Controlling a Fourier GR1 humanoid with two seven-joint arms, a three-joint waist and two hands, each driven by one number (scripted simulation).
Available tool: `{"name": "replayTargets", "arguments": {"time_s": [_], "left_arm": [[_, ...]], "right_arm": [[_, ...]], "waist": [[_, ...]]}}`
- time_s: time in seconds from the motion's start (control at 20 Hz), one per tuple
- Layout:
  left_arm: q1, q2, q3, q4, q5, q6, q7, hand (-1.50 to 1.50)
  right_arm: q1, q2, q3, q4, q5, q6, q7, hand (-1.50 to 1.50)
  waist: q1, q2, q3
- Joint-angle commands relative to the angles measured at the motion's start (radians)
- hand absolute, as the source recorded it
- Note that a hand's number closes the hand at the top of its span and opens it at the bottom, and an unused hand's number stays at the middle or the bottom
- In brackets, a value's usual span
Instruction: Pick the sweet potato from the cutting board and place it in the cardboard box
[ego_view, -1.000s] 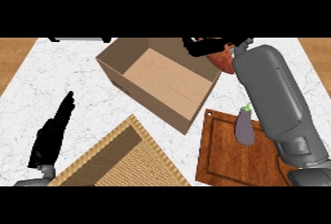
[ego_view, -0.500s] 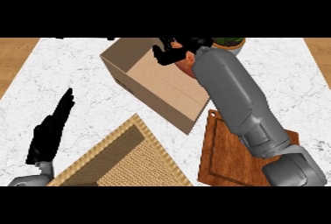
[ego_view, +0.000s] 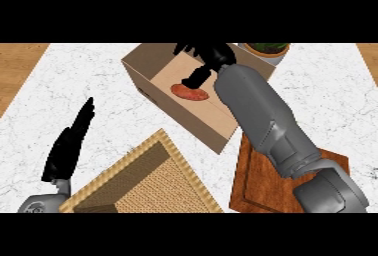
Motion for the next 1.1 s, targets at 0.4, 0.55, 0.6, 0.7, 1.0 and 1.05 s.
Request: {"name": "replayTargets", "arguments": {"time_s": [0.4,0.55,0.6,0.7,1.0,1.05], "left_arm": [[0.012,-0.007,0.001,-0.005,-0.006,0.009,-0.002,0.00],[0.032,-0.026,-0.008,-0.029,-0.022,0.034,0.017,0.00],[0.029,-0.017,-0.005,-0.021,-0.017,0.023,0.001,0.00],[0.016,0.014,0.028,-0.023,0.014,-0.005,0.011,0.00],[0.044,0.017,0.038,0.007,0.026,-0.018,-0.041,0.00],[0.025,0.012,0.033,-0.026,0.034,-0.022,-0.006,0.00]], "right_arm": [[0.006,-0.009,-0.246,-0.003,-0.280,-0.144,-0.149,-1.50],[-0.002,-0.036,-0.313,-0.004,-0.347,-0.103,-0.174,-1.50],[0.009,-0.038,-0.342,0.002,-0.372,-0.114,-0.196,-1.50],[0.022,-0.109,-0.393,-0.012,-0.423,-0.055,-0.233,-1.50],[0.052,-0.238,-0.450,0.022,-0.455,-0.073,-0.225,-1.50],[0.058,-0.266,-0.468,0.034,-0.467,-0.072,-0.225,-1.50]], "waist": [[-0.016,0.002,0.002],[-0.022,-0.003,0.002],[-0.015,0.002,0.002],[-0.024,0.001,0.002],[-0.033,-0.002,0.001],[-0.021,0.004,0.002]]}}
